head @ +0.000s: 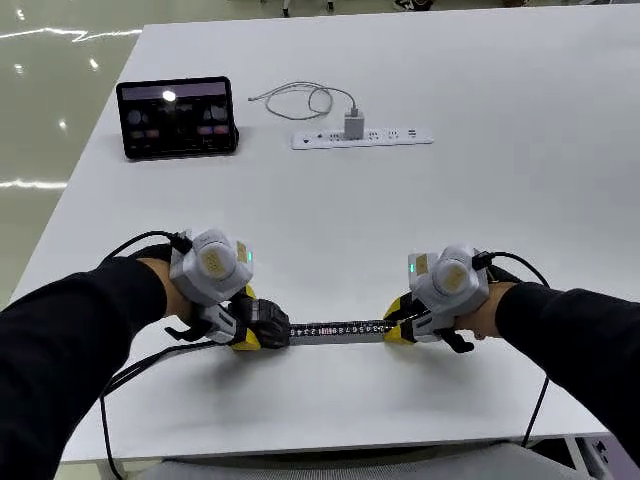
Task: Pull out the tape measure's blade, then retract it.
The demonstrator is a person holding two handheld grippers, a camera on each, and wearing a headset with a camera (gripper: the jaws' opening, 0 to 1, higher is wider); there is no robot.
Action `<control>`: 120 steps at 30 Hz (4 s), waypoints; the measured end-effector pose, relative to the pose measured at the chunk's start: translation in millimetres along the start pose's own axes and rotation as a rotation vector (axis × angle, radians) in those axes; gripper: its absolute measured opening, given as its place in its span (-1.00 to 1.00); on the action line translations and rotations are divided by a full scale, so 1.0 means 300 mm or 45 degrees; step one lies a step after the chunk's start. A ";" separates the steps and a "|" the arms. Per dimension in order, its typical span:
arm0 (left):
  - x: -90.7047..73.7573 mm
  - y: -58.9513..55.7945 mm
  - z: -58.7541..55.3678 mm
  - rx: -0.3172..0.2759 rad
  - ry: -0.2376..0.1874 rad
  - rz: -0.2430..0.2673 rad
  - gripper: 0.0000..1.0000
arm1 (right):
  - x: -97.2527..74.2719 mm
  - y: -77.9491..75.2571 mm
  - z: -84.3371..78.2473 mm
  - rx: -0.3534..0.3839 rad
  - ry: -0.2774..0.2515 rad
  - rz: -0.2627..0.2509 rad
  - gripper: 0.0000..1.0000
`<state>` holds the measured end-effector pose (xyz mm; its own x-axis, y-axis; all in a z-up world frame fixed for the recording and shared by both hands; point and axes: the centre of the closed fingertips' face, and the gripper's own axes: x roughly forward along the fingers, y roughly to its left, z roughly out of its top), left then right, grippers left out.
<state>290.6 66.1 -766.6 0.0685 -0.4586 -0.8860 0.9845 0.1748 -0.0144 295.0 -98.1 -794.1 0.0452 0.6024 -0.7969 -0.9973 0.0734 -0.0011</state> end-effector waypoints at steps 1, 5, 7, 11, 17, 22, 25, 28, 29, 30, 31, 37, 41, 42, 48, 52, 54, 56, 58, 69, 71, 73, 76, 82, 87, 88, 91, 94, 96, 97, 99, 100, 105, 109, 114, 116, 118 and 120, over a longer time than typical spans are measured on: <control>0.000 -0.001 0.000 0.000 0.001 0.000 -0.33 | -0.001 -0.001 0.000 -0.001 -0.001 0.000 -0.79; 0.000 -0.003 0.001 -0.007 -0.001 0.002 -0.33 | -0.006 -0.003 -0.003 -0.002 -0.002 0.000 -0.79; -0.001 -0.005 0.003 -0.009 -0.001 0.001 -0.33 | -0.008 -0.003 -0.004 -0.002 -0.002 0.000 -0.79; -0.002 -0.007 0.006 -0.010 -0.004 -0.001 -0.33 | -0.010 -0.006 -0.010 0.000 0.000 -0.001 -0.79; -0.005 -0.010 0.007 -0.014 -0.015 -0.002 -0.33 | -0.012 -0.007 -0.017 0.003 0.005 -0.002 -0.80; -0.007 -0.014 0.010 -0.014 -0.013 -0.003 -0.33 | -0.014 -0.007 -0.023 0.004 0.010 -0.005 -0.80; -0.008 -0.016 0.010 -0.015 -0.016 -0.001 -0.33 | -0.017 -0.008 -0.028 0.000 0.007 -0.006 -0.80; -0.007 -0.015 0.010 -0.020 -0.018 0.002 -0.33 | -0.022 -0.008 -0.029 -0.005 0.006 -0.007 -0.80; -0.007 -0.015 0.011 -0.019 -0.019 0.003 -0.33 | -0.024 -0.008 -0.030 -0.011 0.005 -0.008 -0.80; -0.007 -0.015 0.011 -0.017 -0.018 0.004 -0.34 | -0.027 -0.008 -0.031 -0.010 0.003 -0.007 -0.80; -0.007 -0.015 0.011 -0.015 -0.018 0.005 -0.34 | -0.029 -0.009 -0.034 -0.010 0.005 -0.008 -0.80; -0.008 -0.015 0.012 -0.020 -0.021 0.005 -0.34 | -0.041 -0.011 -0.044 -0.004 0.009 -0.009 -0.80; -0.007 -0.014 0.013 -0.022 -0.022 0.005 -0.33 | -0.043 -0.009 -0.049 -0.001 0.013 -0.008 -0.80; -0.007 -0.014 0.013 -0.022 -0.022 0.005 -0.33 | -0.044 -0.009 -0.051 -0.001 0.014 -0.008 -0.80; -0.005 -0.010 0.013 -0.025 -0.023 0.005 -0.33 | -0.048 -0.010 -0.061 0.002 0.016 -0.008 -0.80; -0.005 -0.010 0.012 -0.025 -0.023 0.004 -0.34 | -0.051 -0.010 -0.064 0.003 0.014 -0.010 -0.80; -0.005 -0.011 0.012 -0.025 -0.023 0.004 -0.34 | -0.054 -0.011 -0.067 0.004 0.014 -0.010 -0.80; -0.006 -0.011 0.012 -0.025 -0.024 0.003 -0.34 | -0.058 -0.013 -0.069 0.002 0.014 -0.010 -0.80; -0.005 -0.010 0.012 -0.025 -0.023 0.003 -0.34 | -0.060 -0.013 -0.070 -0.021 0.016 -0.009 -0.80; -0.004 -0.005 0.009 -0.029 -0.025 0.005 -0.33 | -0.079 -0.017 -0.086 -0.011 0.017 -0.006 -0.80; -0.003 -0.004 0.008 -0.030 -0.026 0.005 -0.33 | -0.084 -0.016 -0.090 -0.007 0.017 -0.007 -0.80; -0.002 -0.002 0.007 -0.030 -0.026 0.004 -0.33 | -0.088 -0.016 -0.096 -0.004 0.019 -0.008 -0.80; 0.000 -0.001 0.006 -0.030 -0.025 0.003 -0.33 | -0.091 -0.015 -0.102 -0.003 0.023 -0.008 -0.80; -0.001 -0.002 0.004 -0.022 -0.020 0.004 -0.33 | -0.100 -0.016 -0.118 0.011 0.029 -0.012 -0.80; 0.000 -0.002 0.005 -0.023 -0.020 0.003 -0.33 | -0.111 -0.019 -0.136 0.017 0.035 -0.017 -0.80; 0.000 -0.002 0.005 -0.024 -0.020 0.003 -0.33 | -0.114 -0.020 -0.139 0.018 0.037 -0.018 -0.80; 0.000 -0.002 0.005 -0.027 -0.020 0.004 -0.33 | -0.118 -0.020 -0.147 0.022 0.039 -0.021 -0.80; 0.000 -0.003 0.005 -0.025 -0.018 0.005 -0.34 | -0.121 -0.021 -0.154 0.028 0.043 -0.019 -0.80; 0.000 -0.004 0.006 -0.025 -0.018 0.005 -0.34 | -0.123 -0.023 -0.158 0.026 0.046 -0.017 -0.80; -0.001 -0.004 0.006 -0.025 -0.018 0.005 -0.34 | -0.124 -0.024 -0.160 0.024 0.048 -0.017 -0.80; -0.001 -0.005 0.006 -0.026 -0.019 0.005 -0.34 | -0.126 -0.025 -0.165 0.023 0.052 -0.018 -0.80; -0.001 -0.005 0.006 -0.028 -0.020 0.005 -0.34 | -0.128 -0.026 -0.166 0.022 0.053 -0.020 -0.80; 0.000 -0.005 0.006 -0.023 -0.020 0.004 -0.34 | -0.137 -0.029 -0.178 0.029 0.056 -0.025 -0.80; 0.001 -0.003 0.006 -0.038 -0.022 0.008 -0.34 | -0.142 -0.030 -0.185 0.035 0.056 -0.027 -0.80; 0.001 -0.006 0.006 -0.041 -0.025 0.007 -0.34 | -0.147 -0.032 -0.192 0.040 0.056 -0.030 -0.80; 0.002 -0.005 0.007 -0.041 -0.025 0.008 -0.34 | -0.151 -0.033 -0.197 0.048 0.055 -0.030 -0.80; 0.002 -0.005 0.007 -0.042 -0.023 0.007 -0.34 | -0.153 -0.035 -0.200 0.049 0.054 -0.032 -0.80; 0.002 -0.004 0.007 -0.041 -0.024 0.007 -0.34 | -0.156 -0.035 -0.203 0.051 0.056 -0.033 -0.80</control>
<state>290.0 63.7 -766.0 0.0770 -0.4737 -0.8773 0.9784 0.2054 -0.0251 300.0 -175.5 -793.8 0.0674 0.5645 -0.8227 -0.9927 0.1205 0.0014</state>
